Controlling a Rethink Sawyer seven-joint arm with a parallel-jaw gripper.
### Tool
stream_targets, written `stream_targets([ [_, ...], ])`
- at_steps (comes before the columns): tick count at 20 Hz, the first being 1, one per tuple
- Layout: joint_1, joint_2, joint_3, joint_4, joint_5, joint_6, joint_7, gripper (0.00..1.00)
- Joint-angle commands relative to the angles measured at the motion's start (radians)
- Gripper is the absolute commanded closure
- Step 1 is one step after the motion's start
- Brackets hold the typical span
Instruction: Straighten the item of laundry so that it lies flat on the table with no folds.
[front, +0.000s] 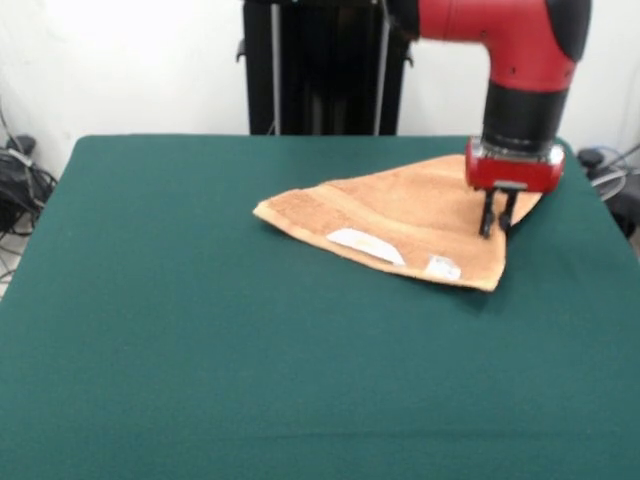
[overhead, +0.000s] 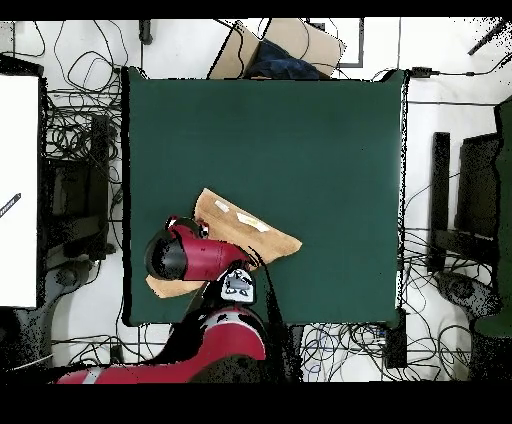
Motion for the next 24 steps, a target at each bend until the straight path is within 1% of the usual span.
stream_targets([
  [1, -0.028, -0.252, 0.086, -0.036, 0.072, 0.304, 0.175, 1.00],
  [2, -0.014, -0.265, 0.069, -0.058, 0.074, 0.346, 0.176, 1.00],
  [4, -0.018, -0.283, 0.082, -0.084, 0.072, 0.384, 0.168, 1.00],
  [7, -0.034, -0.295, 0.116, -0.104, 0.079, 0.403, 0.156, 1.00],
  [10, -0.061, -0.273, 0.166, -0.119, 0.094, 0.365, 0.142, 1.00],
  [12, -0.099, -0.240, 0.237, -0.112, 0.101, 0.285, 0.129, 1.00],
  [16, -0.118, -0.192, 0.293, -0.154, 0.095, 0.251, 0.113, 1.00],
  [18, -0.126, -0.181, 0.309, -0.162, 0.083, 0.238, 0.111, 1.00],
  [21, -0.120, -0.182, 0.295, -0.183, 0.060, 0.257, 0.105, 1.00],
  [23, -0.129, -0.181, 0.302, -0.187, 0.042, 0.251, 0.097, 1.00],
  [24, -0.134, -0.180, 0.306, -0.191, 0.035, 0.255, 0.093, 0.00],
])
